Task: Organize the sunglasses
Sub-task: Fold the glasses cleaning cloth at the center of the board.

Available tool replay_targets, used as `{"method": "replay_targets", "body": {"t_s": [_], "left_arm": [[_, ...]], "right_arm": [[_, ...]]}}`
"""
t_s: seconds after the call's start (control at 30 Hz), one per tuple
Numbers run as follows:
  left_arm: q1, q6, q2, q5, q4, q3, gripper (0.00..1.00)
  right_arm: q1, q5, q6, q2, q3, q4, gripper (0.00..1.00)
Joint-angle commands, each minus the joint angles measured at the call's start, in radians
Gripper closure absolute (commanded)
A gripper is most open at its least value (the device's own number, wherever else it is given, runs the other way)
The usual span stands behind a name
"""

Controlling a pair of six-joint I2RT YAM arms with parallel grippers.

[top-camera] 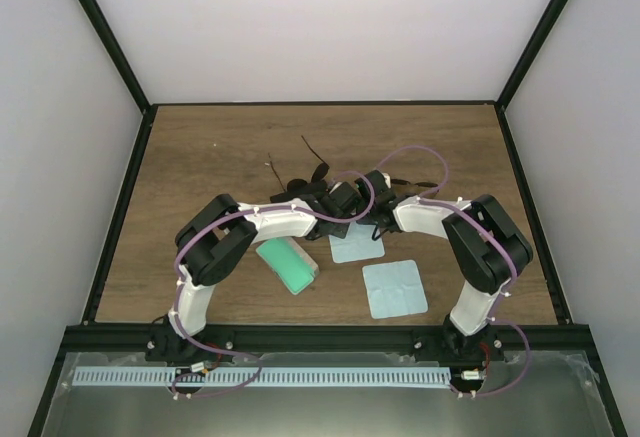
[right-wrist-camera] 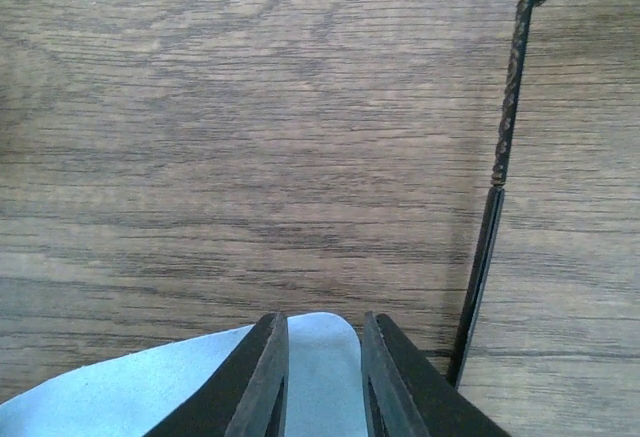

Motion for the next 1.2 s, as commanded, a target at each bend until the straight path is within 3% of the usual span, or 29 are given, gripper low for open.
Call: {"method": "replay_targets", "body": {"t_s": [0.0, 0.27, 0.77, 1.17], "left_arm": [[-0.002, 0.008, 0.037, 0.014, -0.008, 0.020, 0.96], [0.000, 0.009, 0.046, 0.010, -0.013, 0.025, 0.95], [0.000, 0.006, -0.011, -0.016, 0.012, -0.005, 0.96], [-0.003, -0.004, -0.077, -0.018, 0.003, -0.031, 0.96]], "right_arm": [[0.046, 0.021, -0.003, 0.025, 0.011, -0.031, 0.81], [0.050, 0.019, -0.004, 0.007, 0.004, -0.033, 0.99], [0.050, 0.061, 0.021, -0.166, -0.065, -0.008, 0.99], [0.051, 0.051, 0.019, -0.183, -0.067, -0.049, 0.99]]}}
